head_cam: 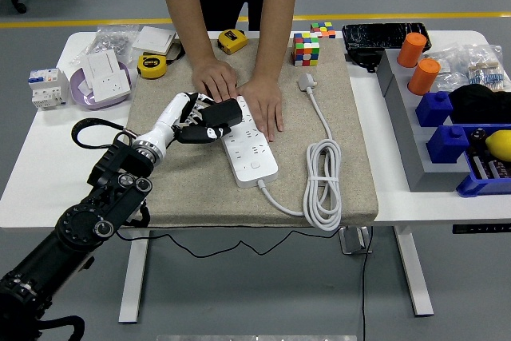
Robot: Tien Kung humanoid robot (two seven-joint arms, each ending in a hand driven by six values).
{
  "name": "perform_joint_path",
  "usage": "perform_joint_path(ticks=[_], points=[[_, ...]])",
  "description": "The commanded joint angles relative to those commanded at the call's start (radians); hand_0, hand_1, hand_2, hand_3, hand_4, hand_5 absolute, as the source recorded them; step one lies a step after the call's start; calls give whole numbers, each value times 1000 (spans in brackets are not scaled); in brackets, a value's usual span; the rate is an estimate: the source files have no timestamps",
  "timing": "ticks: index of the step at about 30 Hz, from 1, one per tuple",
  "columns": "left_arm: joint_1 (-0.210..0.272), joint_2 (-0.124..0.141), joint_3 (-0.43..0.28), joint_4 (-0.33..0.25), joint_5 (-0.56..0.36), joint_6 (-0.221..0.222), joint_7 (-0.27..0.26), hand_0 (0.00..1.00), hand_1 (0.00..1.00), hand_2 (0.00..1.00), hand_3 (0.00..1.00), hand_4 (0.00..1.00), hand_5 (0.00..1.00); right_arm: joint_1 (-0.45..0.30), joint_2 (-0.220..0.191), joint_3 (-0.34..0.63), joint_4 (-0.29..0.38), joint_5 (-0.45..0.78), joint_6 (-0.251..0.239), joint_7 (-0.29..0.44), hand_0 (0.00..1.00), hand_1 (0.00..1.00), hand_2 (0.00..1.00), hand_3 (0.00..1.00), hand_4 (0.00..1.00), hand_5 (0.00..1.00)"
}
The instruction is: Pick up the plug,place it near the board,insert it into the board,press the button
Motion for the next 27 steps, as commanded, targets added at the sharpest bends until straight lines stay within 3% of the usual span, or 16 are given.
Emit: perform_joint_path(ticks=[6,7,12,13,18,19,23,24,27], points=[[-3,0,-64,40,95,15,9,295,357,396,477,700,148,-2,0,5,0,-2,0,0,803,717,693,607,890,572],[-2,0,-72,47,126,18,11,333,407,406,485,698,156,-2,0,5,0,-2,0,0,802,717,692,607,890,572],[8,0,-86,65,308,40,24,333,407,406,485,698,156,-3,0,5,0,-3,0,0,802,717,692,607,890,572],[11,0,-87,64,340,45,25,411,487,472,495,697,164,-3,0,5,0,-2,0,0,803,716,693,607,890,572],[22,0,-82,52,459,59,27,411,487,472,495,697,164,-2,0,2,0,0,0,1,803,716,693,607,890,572],[25,0,-82,49,486,62,28,642,648,569,528,702,173,-2,-1,2,0,0,-1,2,802,716,692,606,890,572],[26,0,-83,42,544,57,35,642,648,569,528,702,173,-3,-2,4,0,-3,0,1,802,716,692,606,890,572],[27,0,-81,43,554,48,39,825,813,662,567,730,176,-4,-3,4,0,-3,0,1,803,717,692,606,889,577],[27,0,-79,43,562,41,43,825,813,662,567,730,176,-4,-2,3,0,-2,-1,2,803,717,692,606,889,577]])
